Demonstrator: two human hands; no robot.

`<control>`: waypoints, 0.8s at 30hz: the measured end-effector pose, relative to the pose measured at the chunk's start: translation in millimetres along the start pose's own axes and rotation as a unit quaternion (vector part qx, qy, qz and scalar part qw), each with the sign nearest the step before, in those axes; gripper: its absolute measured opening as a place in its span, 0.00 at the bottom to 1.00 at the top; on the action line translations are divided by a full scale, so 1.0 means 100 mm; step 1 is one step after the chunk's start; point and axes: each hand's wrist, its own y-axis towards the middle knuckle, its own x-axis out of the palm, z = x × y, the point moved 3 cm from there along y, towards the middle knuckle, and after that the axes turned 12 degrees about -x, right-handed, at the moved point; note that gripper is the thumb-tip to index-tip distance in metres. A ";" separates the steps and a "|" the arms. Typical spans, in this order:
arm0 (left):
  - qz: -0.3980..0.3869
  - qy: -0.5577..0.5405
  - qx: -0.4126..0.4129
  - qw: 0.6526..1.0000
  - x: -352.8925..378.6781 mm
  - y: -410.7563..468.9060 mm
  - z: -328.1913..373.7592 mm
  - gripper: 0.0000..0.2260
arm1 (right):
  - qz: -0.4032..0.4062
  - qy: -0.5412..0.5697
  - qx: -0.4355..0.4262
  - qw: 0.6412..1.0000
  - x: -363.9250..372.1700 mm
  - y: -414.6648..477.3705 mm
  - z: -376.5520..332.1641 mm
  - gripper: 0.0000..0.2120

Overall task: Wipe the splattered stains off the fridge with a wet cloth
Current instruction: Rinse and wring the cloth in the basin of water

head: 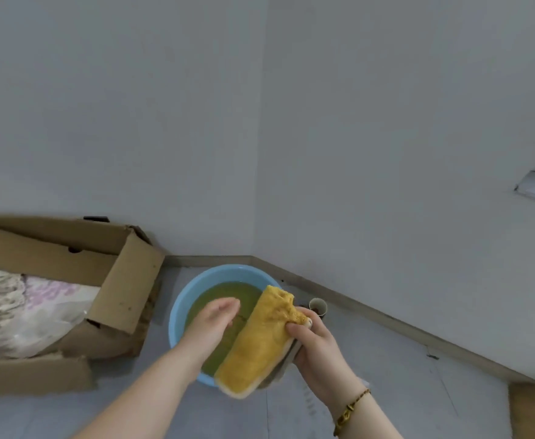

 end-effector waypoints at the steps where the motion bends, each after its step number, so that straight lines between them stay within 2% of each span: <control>1: -0.059 -0.040 -0.071 0.995 0.01 0.15 -0.11 0.14 | -0.010 0.028 0.015 0.999 0.02 0.17 0.07 0.08; 3: -0.159 -0.144 -0.181 0.960 0.06 0.41 -0.30 0.21 | -0.020 0.056 0.037 0.998 0.06 0.51 0.26 0.07; 4: -0.186 -0.185 -0.206 0.943 0.09 0.50 -0.37 0.23 | -0.021 0.054 0.042 0.997 0.06 0.62 0.32 0.08; 5: -0.203 -0.220 -0.213 0.930 0.10 0.71 -0.46 0.24 | -0.025 0.043 0.047 0.998 0.05 0.81 0.47 0.08; 8: -0.188 -0.264 -0.201 0.924 0.11 1.32 -0.75 0.19 | -0.014 -0.046 0.044 0.998 -0.05 1.37 0.94 0.06; 10: -0.156 -0.258 -0.186 0.935 0.03 1.82 -1.00 0.17 | -0.001 -0.097 0.042 0.994 -0.17 1.74 1.36 0.06; 12: -0.136 -0.207 -0.159 0.956 -0.07 2.23 -1.16 0.19 | 0.025 -0.117 0.040 0.992 -0.29 2.01 1.66 0.06; 14: -0.113 -0.144 -0.123 0.975 -0.20 2.69 -1.36 0.20 | 0.035 -0.097 0.032 0.994 -0.38 2.27 1.97 0.07; 16: -0.109 -0.107 -0.094 0.984 -0.31 3.12 -1.51 0.17 | 0.024 -0.061 0.024 0.998 -0.43 2.51 2.21 0.08; 19: -0.113 -0.128 -0.109 0.979 -0.38 3.67 -1.73 0.22 | -0.023 0.009 0.028 0.999 -0.46 2.83 2.48 0.09; 22: -0.186 -0.124 -0.136 0.965 -0.30 4.06 -1.92 0.29 | -0.074 0.054 0.035 0.995 -0.46 3.09 2.70 0.07; 24: -0.242 -0.094 -0.129 0.957 -0.20 4.18 -1.97 0.30 | -0.105 0.060 0.034 0.992 -0.48 3.20 2.85 0.10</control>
